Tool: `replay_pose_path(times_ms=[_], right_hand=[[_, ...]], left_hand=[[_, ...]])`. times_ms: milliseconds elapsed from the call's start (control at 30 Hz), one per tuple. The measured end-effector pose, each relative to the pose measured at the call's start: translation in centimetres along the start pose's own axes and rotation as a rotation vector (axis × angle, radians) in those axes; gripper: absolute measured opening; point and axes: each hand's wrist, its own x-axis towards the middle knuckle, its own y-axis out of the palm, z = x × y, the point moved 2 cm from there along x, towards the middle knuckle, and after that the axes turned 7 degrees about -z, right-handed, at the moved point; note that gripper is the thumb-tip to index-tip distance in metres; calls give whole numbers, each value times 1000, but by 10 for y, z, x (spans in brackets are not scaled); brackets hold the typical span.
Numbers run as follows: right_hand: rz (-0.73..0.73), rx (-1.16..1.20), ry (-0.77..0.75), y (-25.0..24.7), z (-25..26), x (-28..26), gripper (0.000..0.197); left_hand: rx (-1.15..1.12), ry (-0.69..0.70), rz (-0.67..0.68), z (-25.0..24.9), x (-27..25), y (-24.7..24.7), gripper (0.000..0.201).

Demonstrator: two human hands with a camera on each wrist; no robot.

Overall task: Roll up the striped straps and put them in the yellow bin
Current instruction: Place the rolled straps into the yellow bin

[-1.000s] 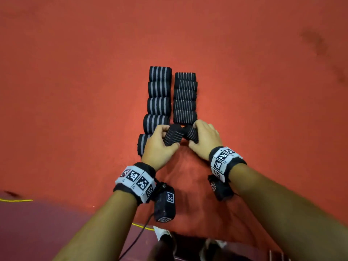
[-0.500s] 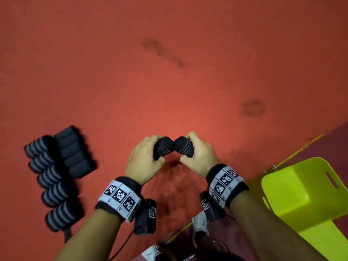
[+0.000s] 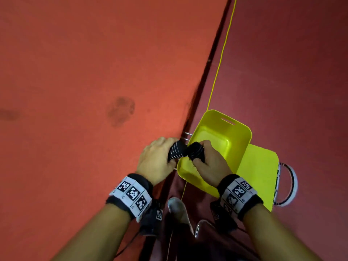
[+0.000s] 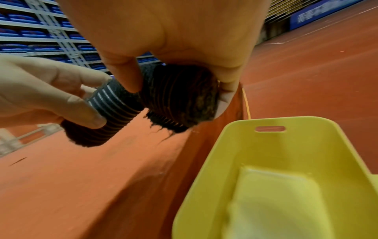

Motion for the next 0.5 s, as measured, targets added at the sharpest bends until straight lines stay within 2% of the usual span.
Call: replay_pose_path(times_ms=[267,500], right_hand=[[-63,-148,221,-13,-112,68,44],[2,-358,278,-2,-182,158,24]], left_hand=[[299,257,178,-34,114,109,54],[576,400,271,-51,197,190,32]])
